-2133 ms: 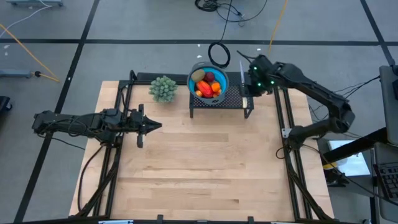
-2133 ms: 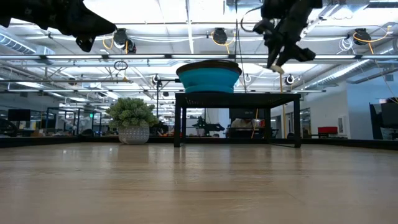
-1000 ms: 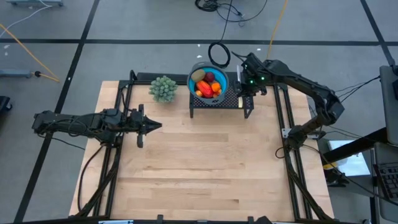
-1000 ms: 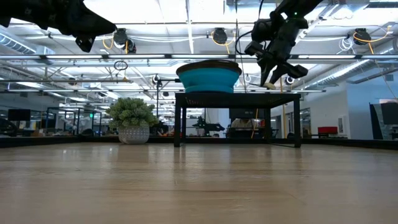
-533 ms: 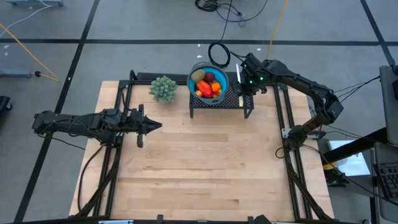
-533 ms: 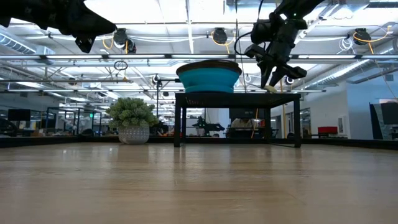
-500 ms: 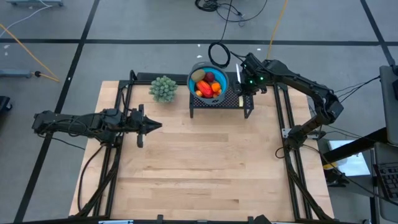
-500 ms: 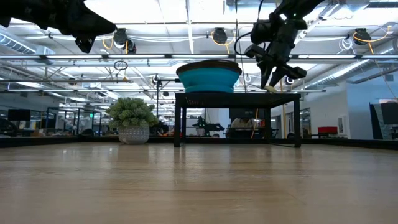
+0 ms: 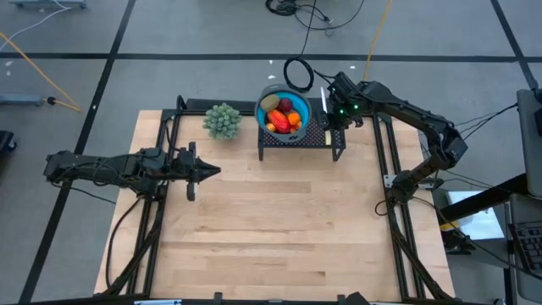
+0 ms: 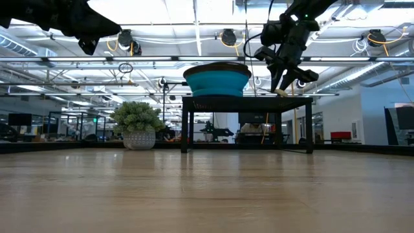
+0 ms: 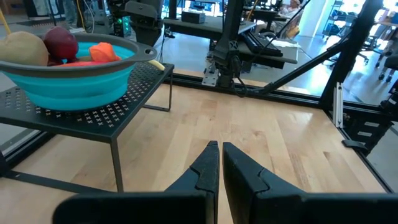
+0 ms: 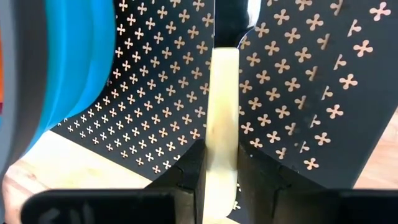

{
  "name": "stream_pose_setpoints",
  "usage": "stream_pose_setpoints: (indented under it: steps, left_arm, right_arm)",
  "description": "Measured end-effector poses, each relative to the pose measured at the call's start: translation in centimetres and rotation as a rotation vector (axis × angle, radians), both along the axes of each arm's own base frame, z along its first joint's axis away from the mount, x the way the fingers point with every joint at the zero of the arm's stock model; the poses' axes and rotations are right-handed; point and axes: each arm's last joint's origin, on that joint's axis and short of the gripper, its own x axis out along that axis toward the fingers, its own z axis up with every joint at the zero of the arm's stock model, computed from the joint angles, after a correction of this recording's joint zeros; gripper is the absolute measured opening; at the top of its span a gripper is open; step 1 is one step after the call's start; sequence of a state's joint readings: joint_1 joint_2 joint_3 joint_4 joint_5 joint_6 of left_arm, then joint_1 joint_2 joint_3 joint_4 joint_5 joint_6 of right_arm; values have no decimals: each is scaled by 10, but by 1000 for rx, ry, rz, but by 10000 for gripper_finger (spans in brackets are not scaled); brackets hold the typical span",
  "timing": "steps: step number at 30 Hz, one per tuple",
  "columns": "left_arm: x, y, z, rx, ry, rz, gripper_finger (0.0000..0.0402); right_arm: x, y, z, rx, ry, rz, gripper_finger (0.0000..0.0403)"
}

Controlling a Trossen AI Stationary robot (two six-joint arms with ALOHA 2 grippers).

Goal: Pick & Place Fruit
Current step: Put the yellow table knife on the shelf

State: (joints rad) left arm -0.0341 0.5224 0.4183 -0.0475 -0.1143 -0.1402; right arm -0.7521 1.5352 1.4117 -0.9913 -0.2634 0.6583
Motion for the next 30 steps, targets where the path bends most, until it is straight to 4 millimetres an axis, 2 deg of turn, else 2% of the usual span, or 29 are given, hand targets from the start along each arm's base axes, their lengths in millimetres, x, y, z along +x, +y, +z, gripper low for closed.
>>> stream_pose_setpoints:
  steps: [21, 30]
  left_arm:
    - [0, 0, 0, 7, 1, 0, 19]
    - [0, 0, 0, 6, 1, 0, 19]
  right_arm:
    - [-1, 1, -1, 53, -5, -41, 64]
    - [-4, 3, -13, 114, -2, -35, 64]
